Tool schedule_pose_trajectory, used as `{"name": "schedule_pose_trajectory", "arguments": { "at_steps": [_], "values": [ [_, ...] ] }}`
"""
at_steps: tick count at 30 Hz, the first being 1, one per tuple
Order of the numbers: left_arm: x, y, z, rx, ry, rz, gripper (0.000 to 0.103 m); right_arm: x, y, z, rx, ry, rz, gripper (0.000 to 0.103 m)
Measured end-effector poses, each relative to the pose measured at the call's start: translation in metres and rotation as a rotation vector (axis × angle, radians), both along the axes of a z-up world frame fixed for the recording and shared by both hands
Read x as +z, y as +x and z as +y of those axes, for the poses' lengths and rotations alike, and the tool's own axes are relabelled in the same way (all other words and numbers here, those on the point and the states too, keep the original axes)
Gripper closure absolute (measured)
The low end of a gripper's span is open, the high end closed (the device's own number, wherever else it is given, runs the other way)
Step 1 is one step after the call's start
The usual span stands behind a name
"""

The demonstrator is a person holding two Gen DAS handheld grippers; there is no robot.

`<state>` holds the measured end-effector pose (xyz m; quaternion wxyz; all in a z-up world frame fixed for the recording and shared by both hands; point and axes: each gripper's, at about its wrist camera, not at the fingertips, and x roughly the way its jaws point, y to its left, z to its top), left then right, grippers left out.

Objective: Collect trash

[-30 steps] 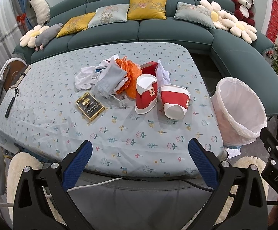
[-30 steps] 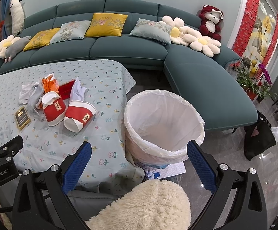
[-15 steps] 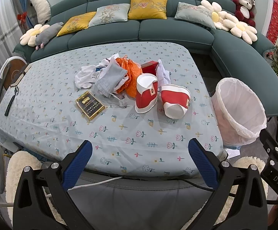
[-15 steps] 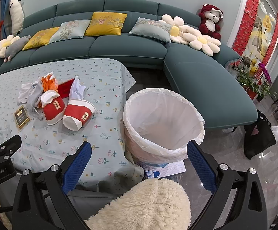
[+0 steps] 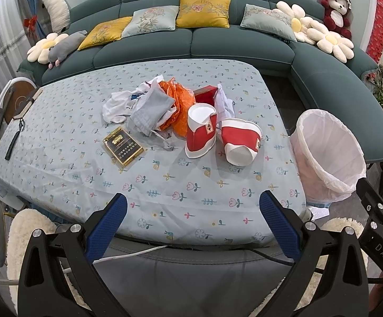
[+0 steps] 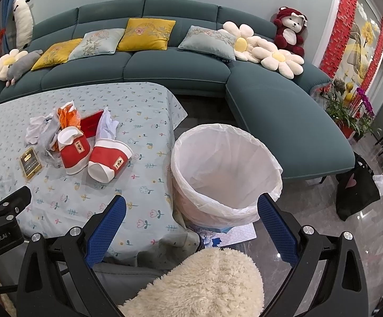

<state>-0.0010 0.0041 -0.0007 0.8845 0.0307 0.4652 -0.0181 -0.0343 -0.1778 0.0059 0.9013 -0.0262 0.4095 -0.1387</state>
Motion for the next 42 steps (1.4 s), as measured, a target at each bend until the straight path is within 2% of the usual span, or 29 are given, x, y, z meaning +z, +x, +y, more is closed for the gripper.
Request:
{"name": "schedule_pose_trajectory", "arguments": {
  "at_steps": [17, 23, 33, 42],
  "values": [
    [-0.005, 0.01, -0.007, -0.016, -0.016, -0.004, 0.007, 0.0, 0.007, -0.004, 0.002, -0.007, 0.003, 0.007],
    [-0.006, 0.014, -0.001, -0.02, -0.019, -0.033, 0.007, -0.004, 0.018, 0.004, 0.002, 0.034, 0.008, 0.007],
    [-0.016, 0.036, 0.028, 0.036, -0.04, -0.047, 0.007, -0.01, 0.046, 0.029, 0.031, 0.042, 0.004, 0.007],
    [-0.035, 0.08, 0.07, 0.142, -0.056, 0.014, 0.007, -0.024, 0.082, 0.047, 0.04, 0.057, 0.025, 0.007]
  ]
}}
